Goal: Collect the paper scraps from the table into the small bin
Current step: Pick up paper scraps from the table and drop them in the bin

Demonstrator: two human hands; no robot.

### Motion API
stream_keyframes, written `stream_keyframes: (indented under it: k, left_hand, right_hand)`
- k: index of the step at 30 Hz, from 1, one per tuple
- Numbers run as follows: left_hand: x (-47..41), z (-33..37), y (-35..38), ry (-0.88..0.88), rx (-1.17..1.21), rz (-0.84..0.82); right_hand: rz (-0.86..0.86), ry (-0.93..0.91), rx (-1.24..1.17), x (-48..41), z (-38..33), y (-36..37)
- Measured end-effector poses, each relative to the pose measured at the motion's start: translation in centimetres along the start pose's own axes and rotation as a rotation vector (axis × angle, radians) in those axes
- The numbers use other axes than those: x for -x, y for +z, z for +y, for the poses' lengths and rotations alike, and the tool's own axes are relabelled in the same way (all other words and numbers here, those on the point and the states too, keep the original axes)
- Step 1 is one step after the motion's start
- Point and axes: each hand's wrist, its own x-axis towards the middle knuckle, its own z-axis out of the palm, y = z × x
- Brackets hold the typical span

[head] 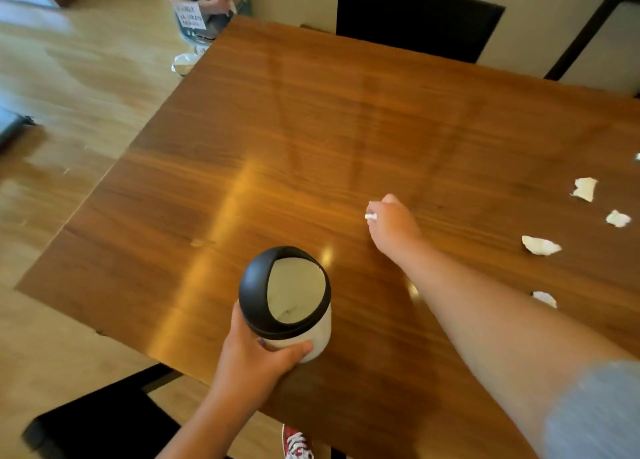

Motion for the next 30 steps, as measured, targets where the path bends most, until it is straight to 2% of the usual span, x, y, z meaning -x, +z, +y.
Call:
stream_keyframes:
  k: [3, 6, 10, 16, 19, 22, 25, 27, 28, 29, 30]
  left_hand:
    - [1.4, -0.1, -1.1, 0.001, -0.012, -0.04]
    - [3.2, -0.2, -2.4, -0.002, -0.009, -0.098]
    - [5.8, -0.7, -4.1, -0.039, 0.019, -0.189]
    - [8.5, -0.9, -4.9, -0.017, -0.046, -0.325]
    - [9.6, -0.2, -3.8, 0.015, -0.084, -0.39]
    - [10.6, 0.7, -2.0, 0.056, -0.119, -0.458]
    - [11.7, 1.4, -0.3, 0.117, -0.124, -0.528]
    - [12.5, 1.8, 0.7, 0.151, -0.109, -0.555]
    - [12.8, 2.0, 1.1, 0.164, -0.101, -0.565]
    - [13.1, 2.1, 1.6, 0.174, -0.093, -0.576]
    - [13.3, 2.3, 2.0, 0.178, -0.085, -0.588]
  right_hand:
    - [-0.017, 0.005, -0.144, 5.6, 0.0, 0.6]
    - [-0.061, 0.126, -0.357, 12.3, -0.3, 1.1]
    - [-0.081, 0.258, -0.445, 21.4, -0.6, 1.5]
    - [-0.011, 0.314, -0.631, 32.1, -2.4, -1.9]
    - [0.222, 0.277, -0.712, 35.2, -3.9, -7.4]
    - [0.612, 0.13, -0.731, 38.3, -5.7, -14.6]
    - [1.035, -0.113, -0.759, 41.2, -6.9, -19.9]
    - [1.14, -0.194, -0.704, 41.8, -7.6, -19.9]
    - [1.101, -0.188, -0.648, 41.6, -7.8, -18.9]
    - [0.963, -0.147, -0.572, 41.2, -7.7, -17.3]
    - [0.724, -0.07, -0.448, 40.9, -7.8, -15.5]
